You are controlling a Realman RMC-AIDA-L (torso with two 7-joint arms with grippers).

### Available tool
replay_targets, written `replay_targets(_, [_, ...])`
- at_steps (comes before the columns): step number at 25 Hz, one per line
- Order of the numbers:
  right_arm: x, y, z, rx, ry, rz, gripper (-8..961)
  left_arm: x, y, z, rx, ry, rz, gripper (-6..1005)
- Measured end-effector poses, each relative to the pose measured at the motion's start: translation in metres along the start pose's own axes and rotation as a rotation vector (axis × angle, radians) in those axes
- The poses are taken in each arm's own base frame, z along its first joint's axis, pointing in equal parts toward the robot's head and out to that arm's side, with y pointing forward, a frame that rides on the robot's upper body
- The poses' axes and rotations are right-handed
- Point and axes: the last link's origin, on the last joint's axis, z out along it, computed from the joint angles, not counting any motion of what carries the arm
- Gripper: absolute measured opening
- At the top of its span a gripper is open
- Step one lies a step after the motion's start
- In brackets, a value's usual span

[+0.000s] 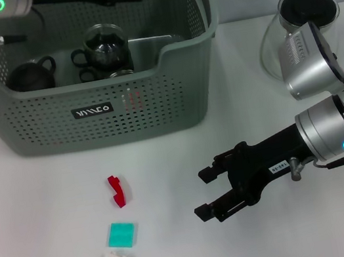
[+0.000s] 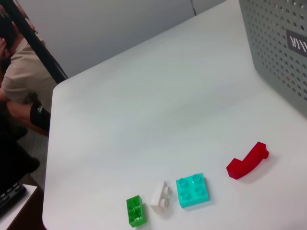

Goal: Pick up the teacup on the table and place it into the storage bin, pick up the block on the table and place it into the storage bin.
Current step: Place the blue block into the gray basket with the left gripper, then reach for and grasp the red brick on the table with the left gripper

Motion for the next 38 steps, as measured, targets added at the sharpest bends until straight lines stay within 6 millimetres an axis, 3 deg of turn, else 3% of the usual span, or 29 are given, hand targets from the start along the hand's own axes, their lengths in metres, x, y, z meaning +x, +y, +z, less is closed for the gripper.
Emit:
replay_targets(5, [-0.001, 0.000, 0.001, -0.002, 0.000, -0.005, 882, 0.001, 0.009, -0.023, -0.040, -0.006, 0.055, 670])
replay_targets(8, [-0.001, 0.000, 0.001, -0.001, 0.000, -0.004, 882, -0.006, 0.037, -0.045, -0.175, -0.050, 0.186, 735])
replay_targets(11, [0.000, -0.001, 0.000, 0.002, 0.001, 0.000, 883, -0.034, 0.075, -0.061, -0.384, -0.205, 0.346, 832])
replay_targets(13, [0.000, -0.001, 0.000, 0.007, 0.000, 0.003, 883, -0.056, 0.089, -0.063, -0.453, -0.311, 0.379, 897])
replay_targets(14, [0.000, -0.002, 0.000, 0.008, -0.001, 0.004, 883, -0.073, 0.094, -0.060, -0.462, -0.402, 0.393, 929])
replay_targets(21, [0.000, -0.002, 0.000, 0.011, -0.001, 0.005, 883, -0.107, 0.090, -0.033, -0.308, -0.649, 0.432, 929])
replay_targets(30, [0.001, -0.001, 0.001, 0.007, 0.000, 0.008, 883, -0.127, 0.071, 0.010, -0.089, -0.756, 0.481, 930])
replay_targets(38, [0.004, -0.001, 0.000, 0.003, 0.007, 0.004, 883, -0.138, 0.062, 0.028, -0.074, -0.779, 0.509, 917])
